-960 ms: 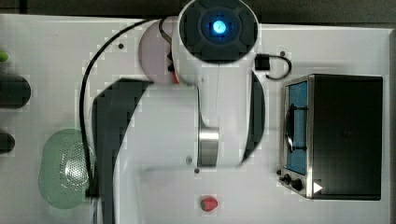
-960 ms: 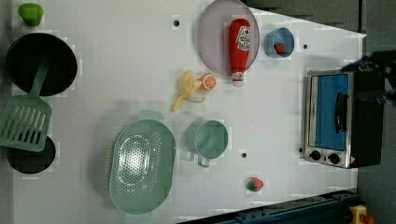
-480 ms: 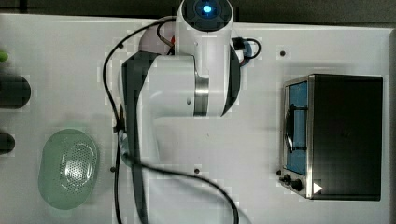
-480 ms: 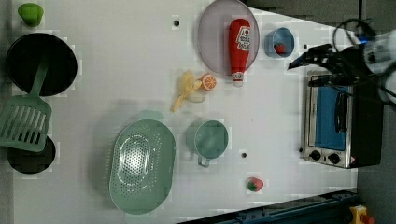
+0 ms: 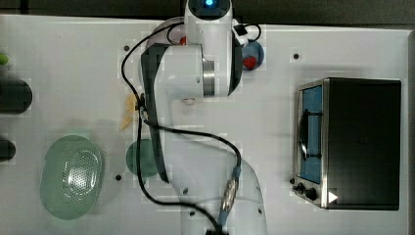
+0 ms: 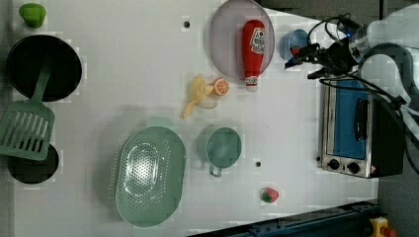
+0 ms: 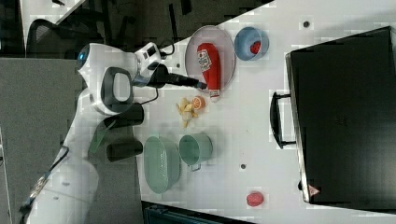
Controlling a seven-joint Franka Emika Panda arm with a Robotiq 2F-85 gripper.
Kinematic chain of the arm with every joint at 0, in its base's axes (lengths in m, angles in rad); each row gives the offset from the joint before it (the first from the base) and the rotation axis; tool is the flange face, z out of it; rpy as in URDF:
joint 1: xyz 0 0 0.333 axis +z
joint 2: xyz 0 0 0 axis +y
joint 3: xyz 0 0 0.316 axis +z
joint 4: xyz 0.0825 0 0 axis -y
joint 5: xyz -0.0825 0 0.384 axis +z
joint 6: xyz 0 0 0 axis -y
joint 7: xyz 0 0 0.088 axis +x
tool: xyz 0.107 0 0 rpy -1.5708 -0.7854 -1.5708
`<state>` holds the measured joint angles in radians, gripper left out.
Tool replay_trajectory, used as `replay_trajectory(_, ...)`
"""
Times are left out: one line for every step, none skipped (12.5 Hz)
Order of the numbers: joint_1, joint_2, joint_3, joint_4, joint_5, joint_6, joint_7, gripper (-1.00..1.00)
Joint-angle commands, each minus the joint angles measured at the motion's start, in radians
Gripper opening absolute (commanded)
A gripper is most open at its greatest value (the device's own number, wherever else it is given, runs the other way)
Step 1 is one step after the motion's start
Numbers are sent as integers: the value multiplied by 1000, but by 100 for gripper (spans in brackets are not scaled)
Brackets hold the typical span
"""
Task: Pick ketchup from plate and place it on table.
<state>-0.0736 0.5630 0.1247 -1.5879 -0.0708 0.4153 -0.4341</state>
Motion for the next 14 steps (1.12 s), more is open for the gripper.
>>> replay_trajectory(61, 58, 14, 88, -23, 64, -96, 100)
replay_trajectory(68, 90, 14, 98, -37, 93, -96, 100)
replay_trajectory(73, 119, 12, 102, -59, 116, -96, 100)
replay_trajectory(75, 140, 12, 103, -74, 151, -96, 100)
replay_trajectory(75, 159, 12, 103, -79, 189, -96, 100)
replay_trajectory(75, 175, 11, 102, -80, 219, -96, 100)
replay_trajectory(75, 190, 10, 103, -80, 244, -96, 100)
replay_trajectory(76, 206, 10, 102, -82, 256, -96, 100)
replay_trajectory(76, 223, 10, 102, -85, 270, -96, 100)
replay_trajectory(76, 238, 10, 102, -89, 284, -96, 100)
replay_trajectory(76, 252, 10, 103, -93, 317, -96, 100)
replay_trajectory(76, 265, 9, 102, -95, 347, -96, 100)
replay_trajectory(76, 278, 10, 102, -95, 363, -96, 100)
replay_trajectory(76, 289, 10, 102, -95, 369, -96, 100)
